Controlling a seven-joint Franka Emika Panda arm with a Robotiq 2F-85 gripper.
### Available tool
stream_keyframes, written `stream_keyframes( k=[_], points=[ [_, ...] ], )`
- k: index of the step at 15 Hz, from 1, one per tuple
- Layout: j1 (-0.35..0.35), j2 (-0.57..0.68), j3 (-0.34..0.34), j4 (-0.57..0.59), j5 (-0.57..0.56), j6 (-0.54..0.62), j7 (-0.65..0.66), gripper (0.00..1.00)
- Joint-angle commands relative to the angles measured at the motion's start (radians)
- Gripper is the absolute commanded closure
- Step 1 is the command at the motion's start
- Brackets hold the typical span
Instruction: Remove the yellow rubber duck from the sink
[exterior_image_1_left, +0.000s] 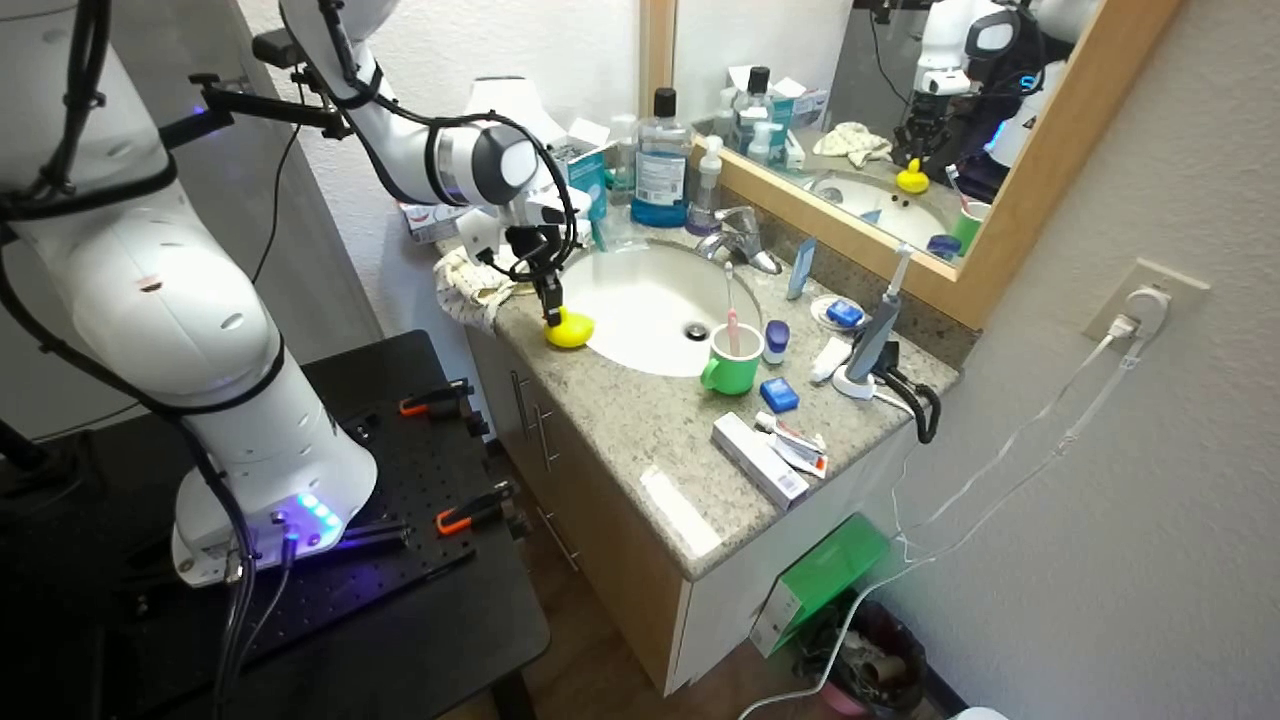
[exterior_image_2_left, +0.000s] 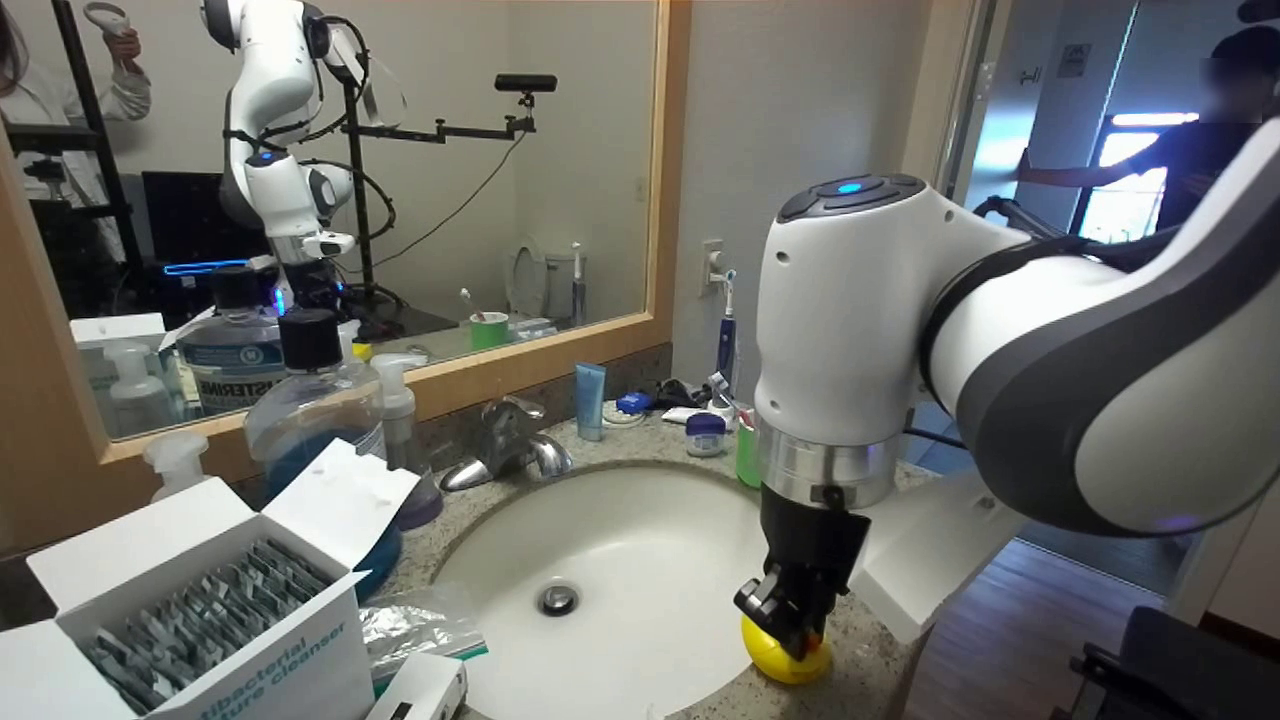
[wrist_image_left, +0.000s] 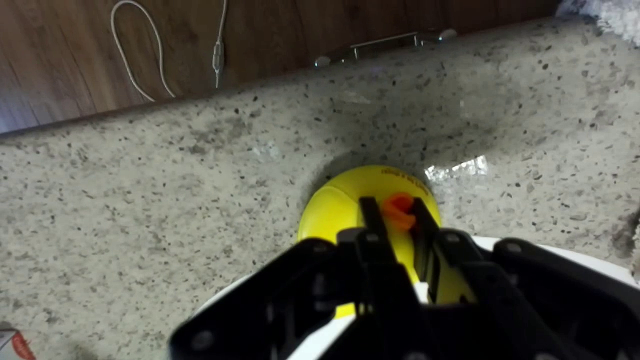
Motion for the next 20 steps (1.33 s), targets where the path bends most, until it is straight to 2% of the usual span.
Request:
stream_keyframes(
  k=[1, 10, 11, 20],
  points=[
    [-0.041, -0.022, 0.033, -0.042, 0.009, 0.033, 0.002, 0.96],
    [-0.061, -0.058, 0.050, -0.091, 0.004, 0.052, 0.018, 0.96],
    [-0.039, -0.063, 0.028, -0.100, 0.004, 0.058, 0.020, 0.96],
    [-0.042, -0.063, 0.023, -0.116, 0.019, 0.076, -0.005, 0.96]
  ],
)
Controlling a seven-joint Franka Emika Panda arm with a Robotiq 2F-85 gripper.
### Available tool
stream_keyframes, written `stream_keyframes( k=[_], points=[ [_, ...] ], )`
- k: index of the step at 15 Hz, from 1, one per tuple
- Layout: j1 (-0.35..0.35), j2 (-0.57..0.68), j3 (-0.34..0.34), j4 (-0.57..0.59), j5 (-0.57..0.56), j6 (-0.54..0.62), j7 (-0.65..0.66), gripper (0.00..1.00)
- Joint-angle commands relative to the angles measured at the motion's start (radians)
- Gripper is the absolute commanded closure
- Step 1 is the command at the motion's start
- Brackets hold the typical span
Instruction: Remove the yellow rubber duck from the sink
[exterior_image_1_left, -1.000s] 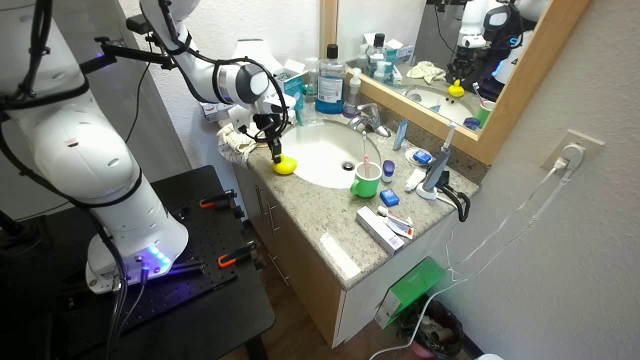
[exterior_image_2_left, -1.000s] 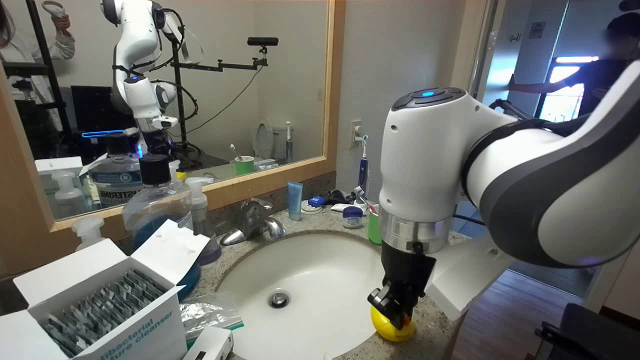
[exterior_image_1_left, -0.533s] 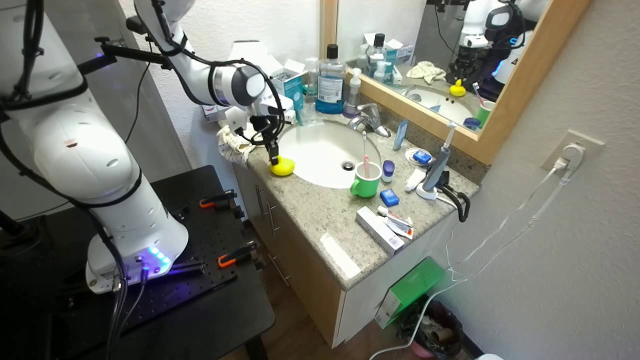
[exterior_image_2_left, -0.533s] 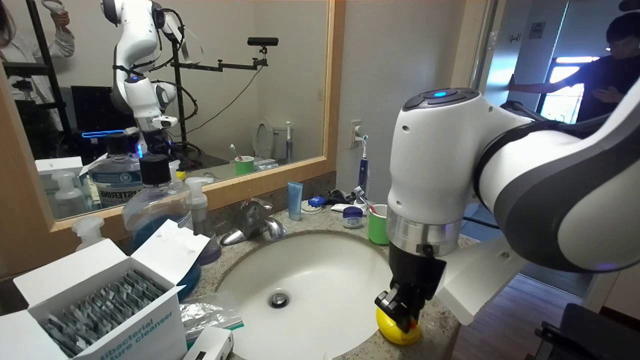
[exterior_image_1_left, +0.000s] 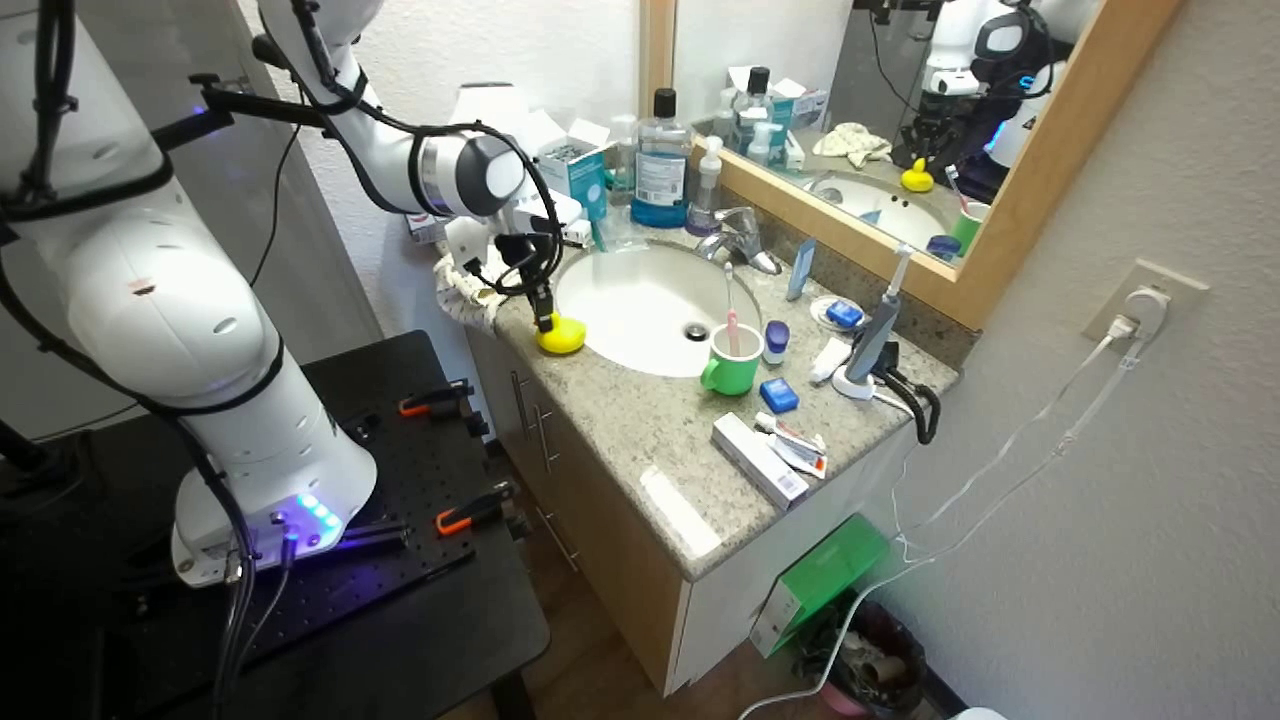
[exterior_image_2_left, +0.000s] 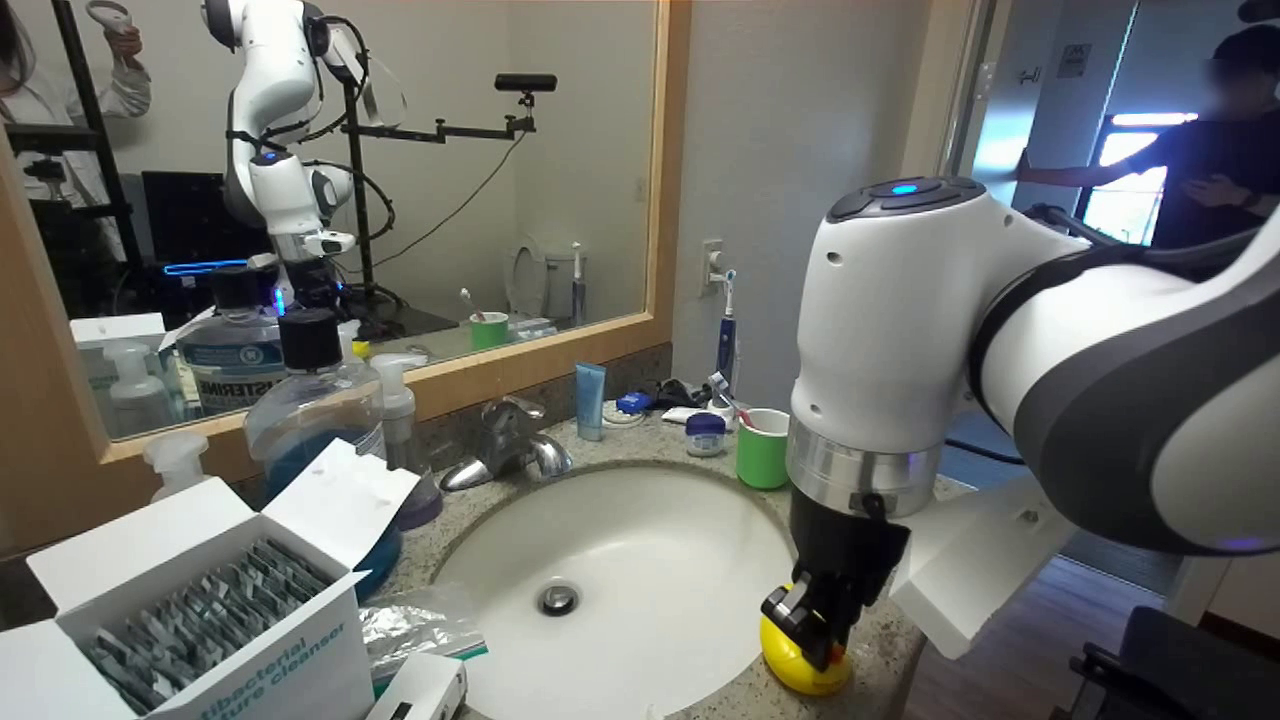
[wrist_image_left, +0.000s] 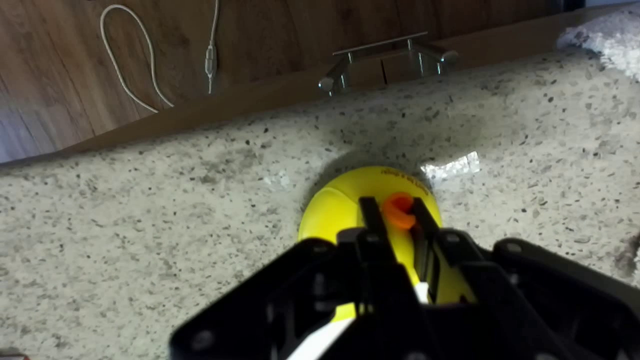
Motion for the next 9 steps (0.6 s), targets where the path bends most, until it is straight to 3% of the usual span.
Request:
stream_keyframes(
  k=[1, 9],
  points=[
    [-0.003, -0.017, -0.003, -0.043, 0.015, 0.022, -0.005, 0.96],
    [-0.004, 0.018, -0.008, -0.029, 0.001, 0.048, 0.011, 0.96]
  ],
)
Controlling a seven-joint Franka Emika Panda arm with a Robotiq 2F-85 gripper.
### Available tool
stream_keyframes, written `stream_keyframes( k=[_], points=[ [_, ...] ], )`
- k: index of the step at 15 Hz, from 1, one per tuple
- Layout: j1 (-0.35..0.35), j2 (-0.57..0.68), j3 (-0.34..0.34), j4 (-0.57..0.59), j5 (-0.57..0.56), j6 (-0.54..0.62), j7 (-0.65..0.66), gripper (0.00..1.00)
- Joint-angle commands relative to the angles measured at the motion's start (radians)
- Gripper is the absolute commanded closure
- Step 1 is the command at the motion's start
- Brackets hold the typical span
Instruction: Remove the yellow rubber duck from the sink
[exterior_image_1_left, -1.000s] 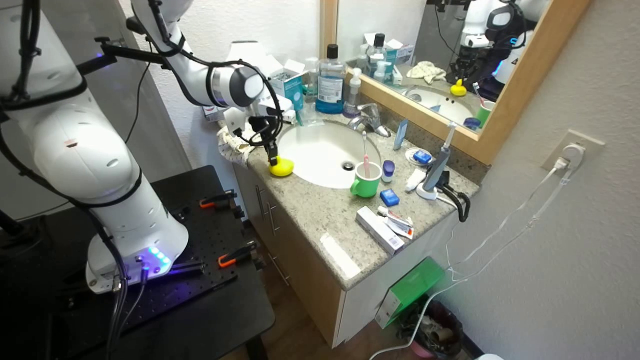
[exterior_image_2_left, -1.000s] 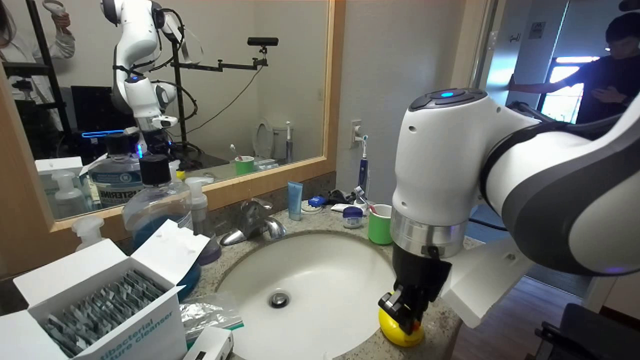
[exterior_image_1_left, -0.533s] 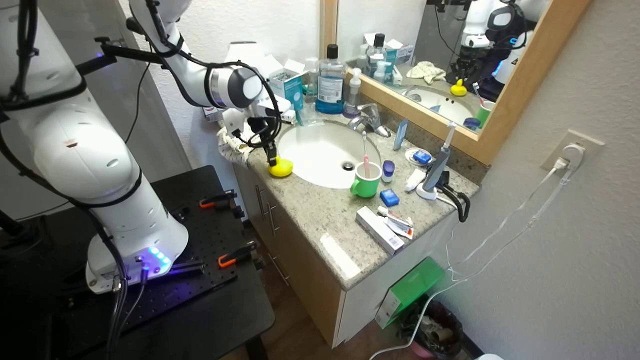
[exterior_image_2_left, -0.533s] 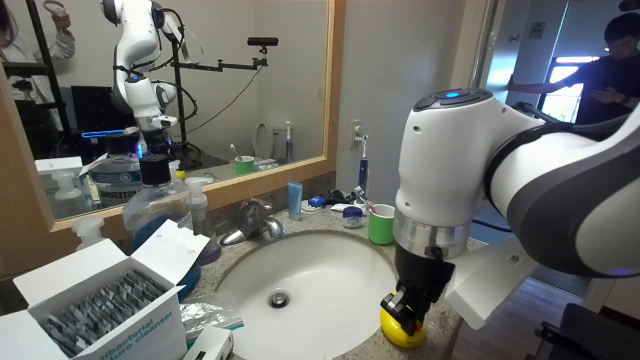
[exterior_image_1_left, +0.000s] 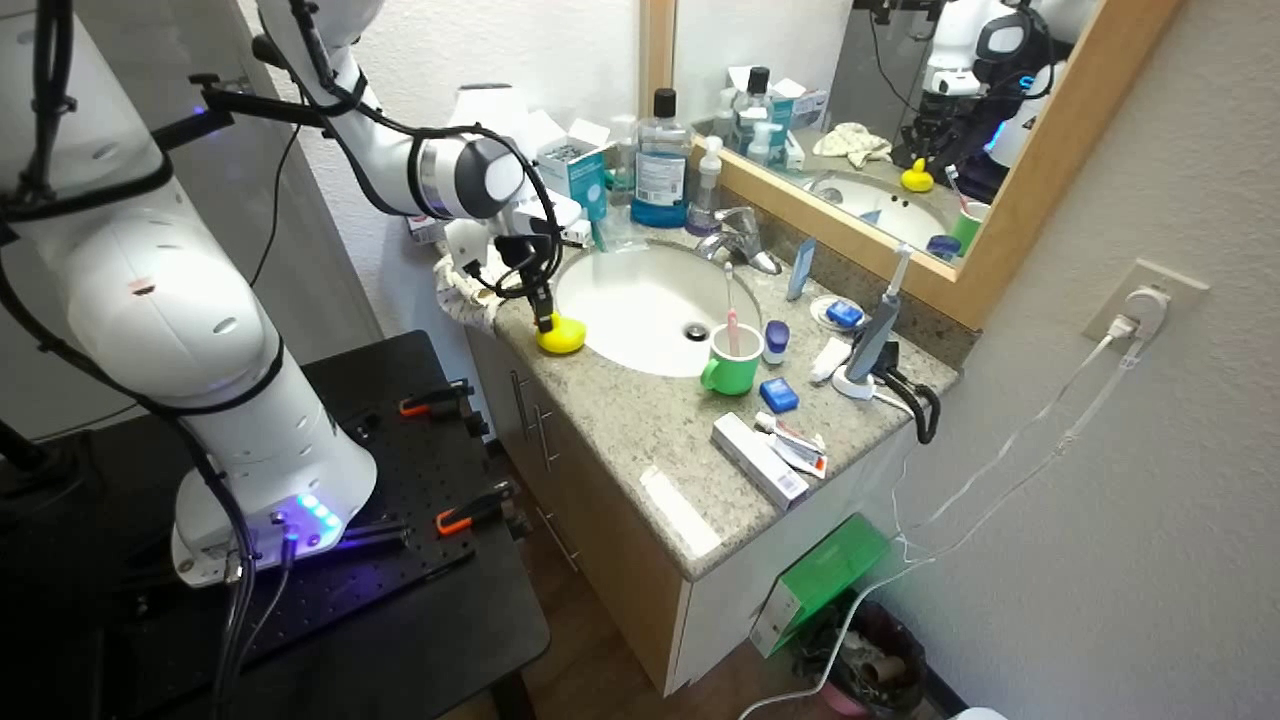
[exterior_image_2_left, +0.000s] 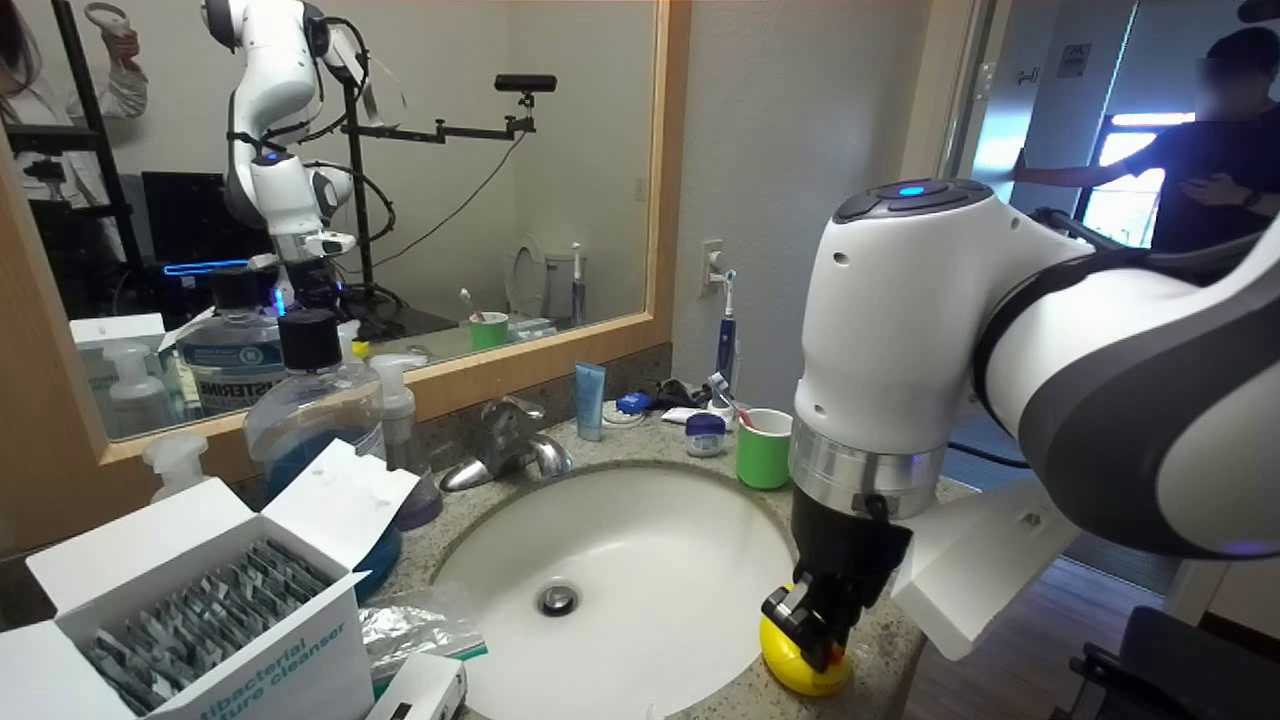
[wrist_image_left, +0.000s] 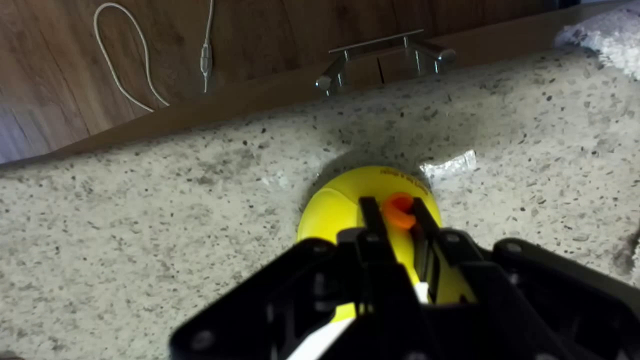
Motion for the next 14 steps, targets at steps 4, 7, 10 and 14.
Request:
stream_keyframes(
  k=[4, 7, 10, 14],
  points=[
    [-0.005, 0.028, -0.007, -0.020, -0.011, 0.038, 0.023, 0.96],
    [-0.007, 0.038, -0.010, -0.017, -0.016, 0.048, 0.027, 0.96],
    [-0.010, 0.042, -0.014, -0.014, -0.012, 0.054, 0.027, 0.58],
    [-0.014, 0.053, -0.015, -0.006, -0.006, 0.064, 0.021, 0.36]
  ],
)
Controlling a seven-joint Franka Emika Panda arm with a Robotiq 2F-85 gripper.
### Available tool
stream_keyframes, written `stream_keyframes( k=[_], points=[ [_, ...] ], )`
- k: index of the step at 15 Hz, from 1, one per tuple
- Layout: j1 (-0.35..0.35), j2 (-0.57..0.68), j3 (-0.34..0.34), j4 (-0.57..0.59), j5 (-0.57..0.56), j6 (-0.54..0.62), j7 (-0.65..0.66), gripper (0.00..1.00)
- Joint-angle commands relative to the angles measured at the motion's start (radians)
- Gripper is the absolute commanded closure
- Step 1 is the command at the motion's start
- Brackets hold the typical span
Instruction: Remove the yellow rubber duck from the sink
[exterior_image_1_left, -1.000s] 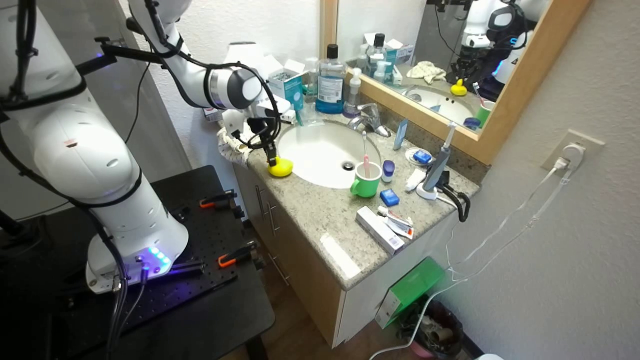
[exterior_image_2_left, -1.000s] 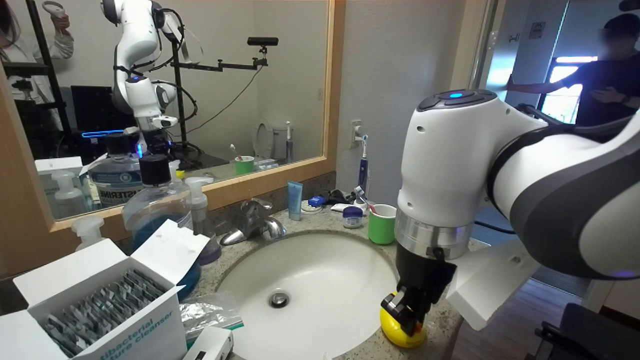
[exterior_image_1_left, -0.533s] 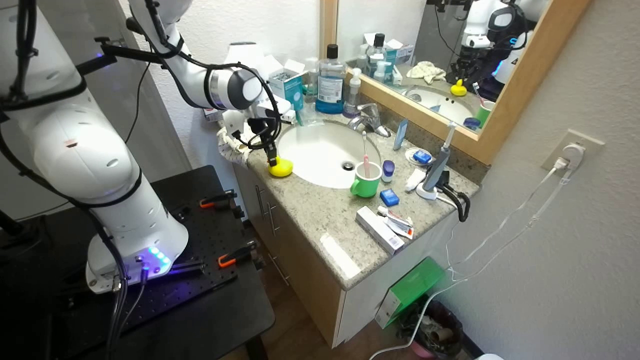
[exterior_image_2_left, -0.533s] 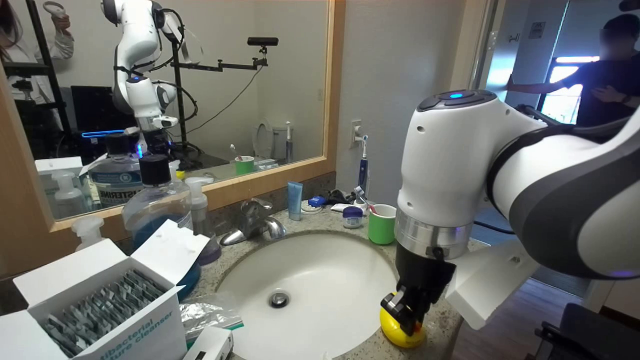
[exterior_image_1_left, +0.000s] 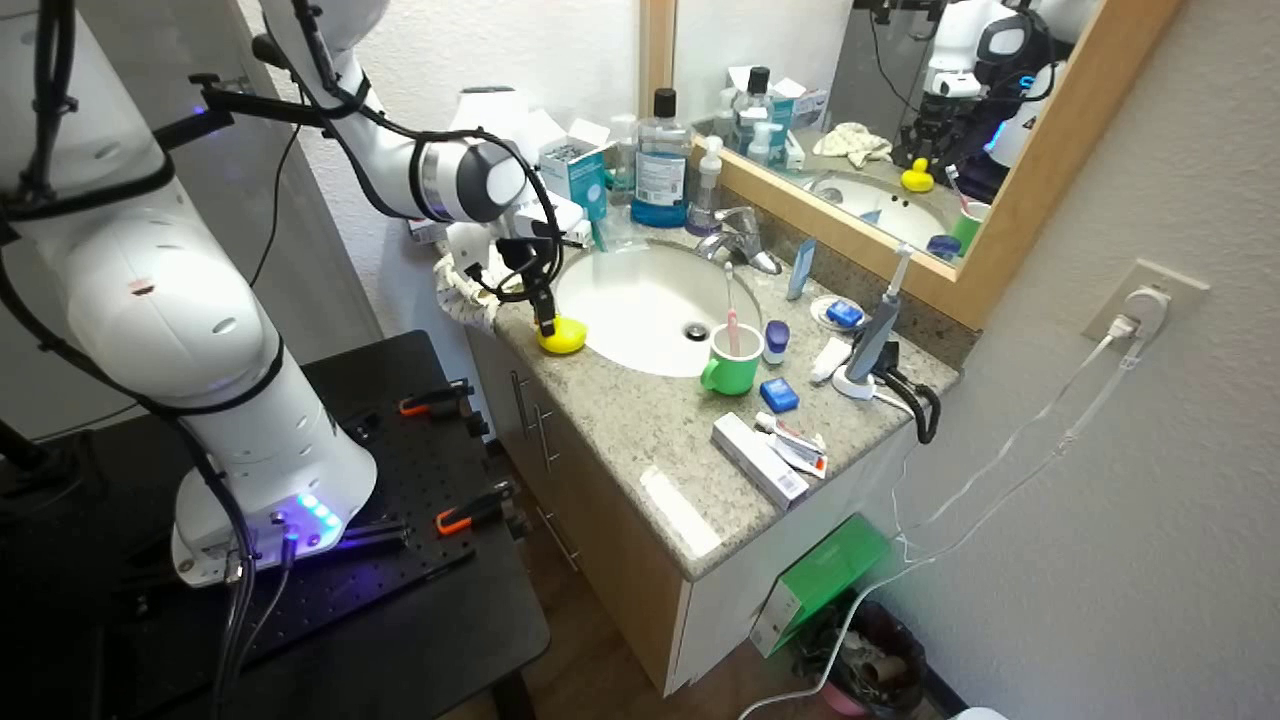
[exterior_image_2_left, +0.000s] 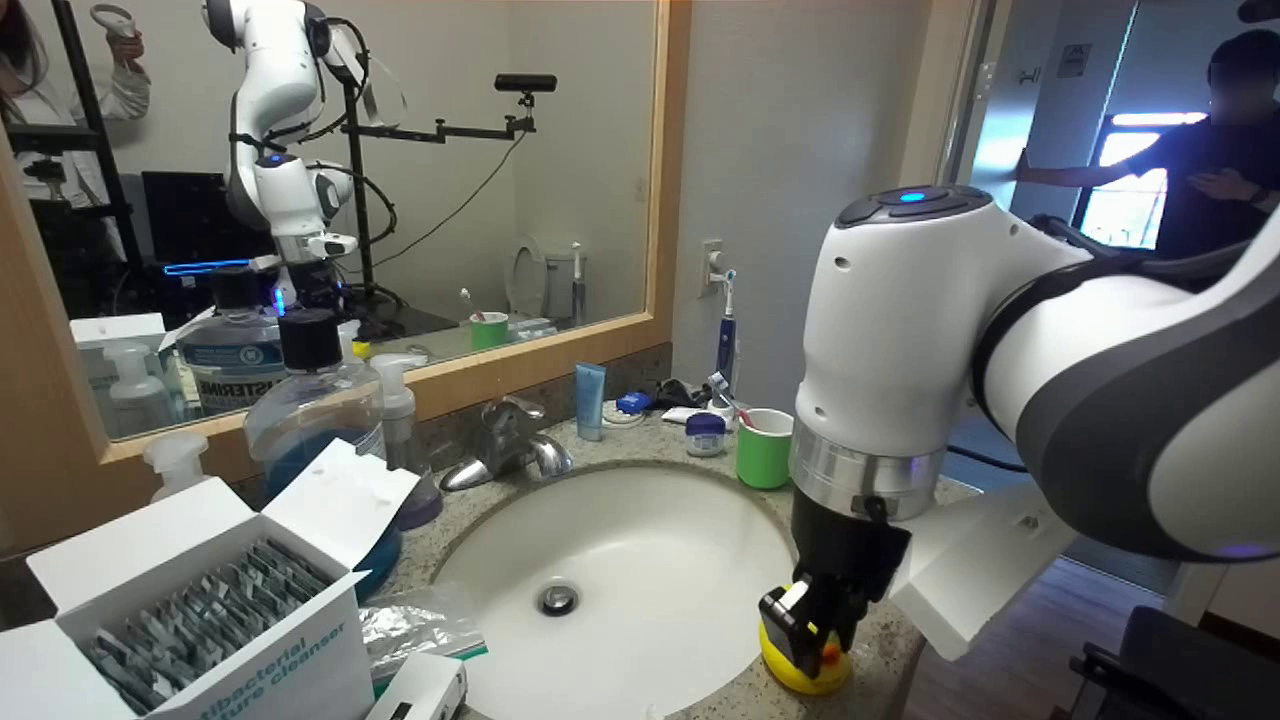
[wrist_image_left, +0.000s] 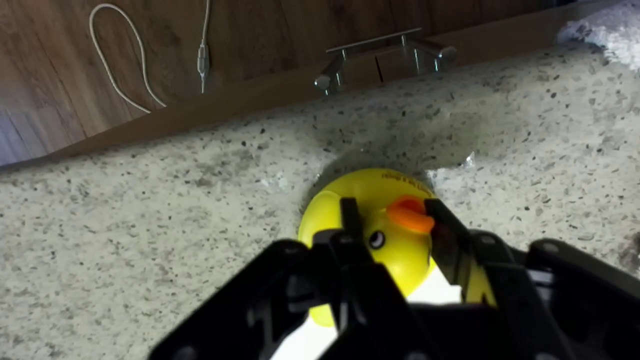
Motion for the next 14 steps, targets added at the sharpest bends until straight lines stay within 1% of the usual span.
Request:
stream_keyframes(
  k=[1, 3, 5, 9, 10, 11, 14],
  points=[
    [-0.013, 0.046, -0.009, -0.005, -0.004, 0.048, 0.019, 0.28],
    [-0.017, 0.056, -0.010, -0.005, -0.004, 0.053, 0.018, 0.12],
    [-0.021, 0.064, -0.010, -0.005, -0.008, 0.060, 0.017, 0.00],
    [-0.018, 0.048, -0.006, -0.007, -0.044, 0.065, 0.051, 0.00],
    [-0.017, 0.028, -0.004, -0.015, -0.058, 0.072, 0.053, 0.00],
    [-0.014, -0.008, -0.004, -0.031, -0.082, 0.079, 0.081, 0.00],
    [-0.005, -0.077, 0.010, -0.030, -0.152, 0.068, 0.156, 0.00]
  ],
)
